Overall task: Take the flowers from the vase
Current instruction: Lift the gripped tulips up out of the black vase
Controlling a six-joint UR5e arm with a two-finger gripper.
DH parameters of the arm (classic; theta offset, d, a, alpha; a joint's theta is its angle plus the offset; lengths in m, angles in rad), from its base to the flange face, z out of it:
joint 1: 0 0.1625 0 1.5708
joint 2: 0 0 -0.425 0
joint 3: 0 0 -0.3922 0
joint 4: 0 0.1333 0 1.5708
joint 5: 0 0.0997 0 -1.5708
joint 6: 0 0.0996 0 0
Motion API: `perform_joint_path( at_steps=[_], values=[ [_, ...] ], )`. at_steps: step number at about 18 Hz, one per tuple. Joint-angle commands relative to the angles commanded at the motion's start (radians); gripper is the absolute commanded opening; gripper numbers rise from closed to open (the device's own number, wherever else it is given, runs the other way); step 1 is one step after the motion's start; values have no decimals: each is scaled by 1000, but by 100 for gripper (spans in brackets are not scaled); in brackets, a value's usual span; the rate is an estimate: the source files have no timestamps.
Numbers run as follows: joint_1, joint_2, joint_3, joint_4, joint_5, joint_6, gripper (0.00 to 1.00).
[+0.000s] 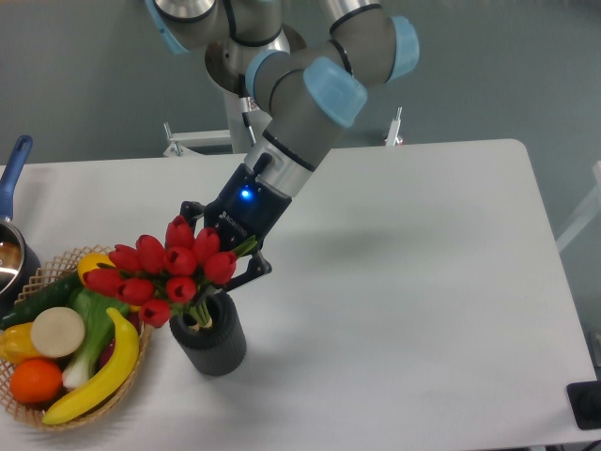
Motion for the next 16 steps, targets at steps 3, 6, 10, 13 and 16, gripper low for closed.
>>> perform_joint_path(
  at_steps=[3, 6, 10, 13, 16],
  values=[
    [12, 14, 8, -2, -8, -22, 38],
    [12, 35, -8, -6, -29, -28, 38],
    [11, 64, -11, -11, -43, -74, 38],
    [3, 87, -21, -11, -46, -97, 38],
    [3, 97, -21, -11, -77, -140, 38]
  ],
)
